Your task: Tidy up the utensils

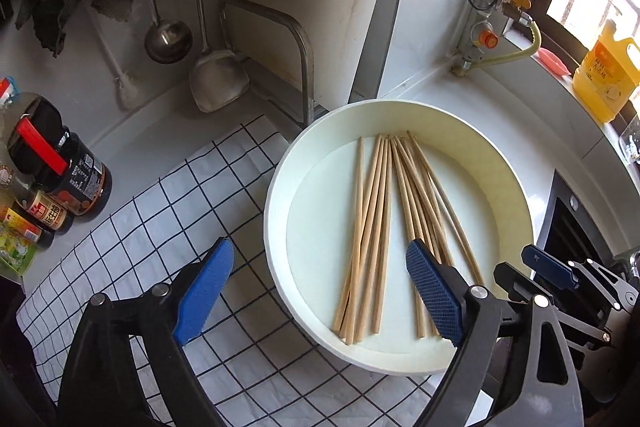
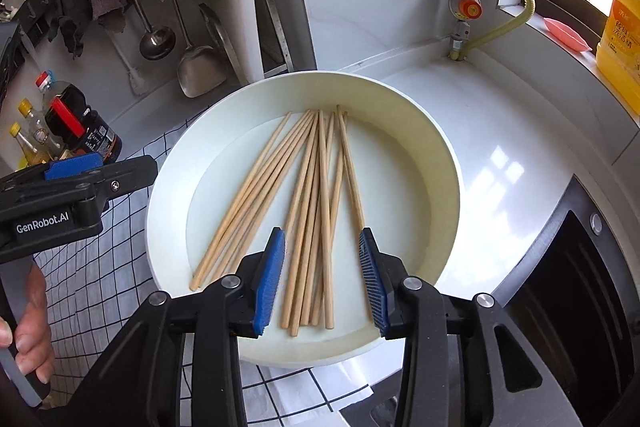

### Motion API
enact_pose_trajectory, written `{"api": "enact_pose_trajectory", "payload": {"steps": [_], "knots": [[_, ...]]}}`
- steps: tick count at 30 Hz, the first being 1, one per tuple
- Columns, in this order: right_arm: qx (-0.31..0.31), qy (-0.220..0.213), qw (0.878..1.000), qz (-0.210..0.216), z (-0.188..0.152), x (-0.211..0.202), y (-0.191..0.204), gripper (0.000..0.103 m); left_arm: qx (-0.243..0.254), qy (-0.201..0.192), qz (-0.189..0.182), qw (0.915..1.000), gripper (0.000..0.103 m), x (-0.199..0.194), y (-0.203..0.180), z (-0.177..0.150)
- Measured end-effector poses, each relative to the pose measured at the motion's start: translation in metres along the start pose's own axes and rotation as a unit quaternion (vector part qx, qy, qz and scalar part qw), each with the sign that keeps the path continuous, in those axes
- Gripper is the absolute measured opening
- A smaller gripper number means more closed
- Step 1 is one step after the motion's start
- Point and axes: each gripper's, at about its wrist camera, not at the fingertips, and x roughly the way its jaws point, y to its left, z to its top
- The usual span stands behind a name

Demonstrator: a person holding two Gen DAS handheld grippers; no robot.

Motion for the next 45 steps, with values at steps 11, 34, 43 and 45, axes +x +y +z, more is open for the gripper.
{"api": "enact_pose_trajectory", "payload": {"steps": [11,34,43,45], "knots": [[-0.008,-0.013,1.000,-0.006,-0.009,-0.017,0.009,0.046,-0.003,-0.028,0.008,0.9996,0.089,-0.027,0.002,-0.010],[-0.010,-0.008,1.000,-0.004,-0.012,-0.018,0.015,0.050,-0.015,-0.025,0.015,0.9995,0.094,-0.031,0.011,-0.020],[-0.013,-0.008,1.000,-0.002,-0.011,-0.016,0.015,0.051,-0.012,-0.026,0.030,0.9991,0.095,-0.032,0.010,-0.019],[-0.012,-0.008,1.000,-0.001,-0.010,-0.016,0.014,0.051,-0.014,-0.024,0.037,0.9989,0.095,-0.031,0.011,-0.019]]}}
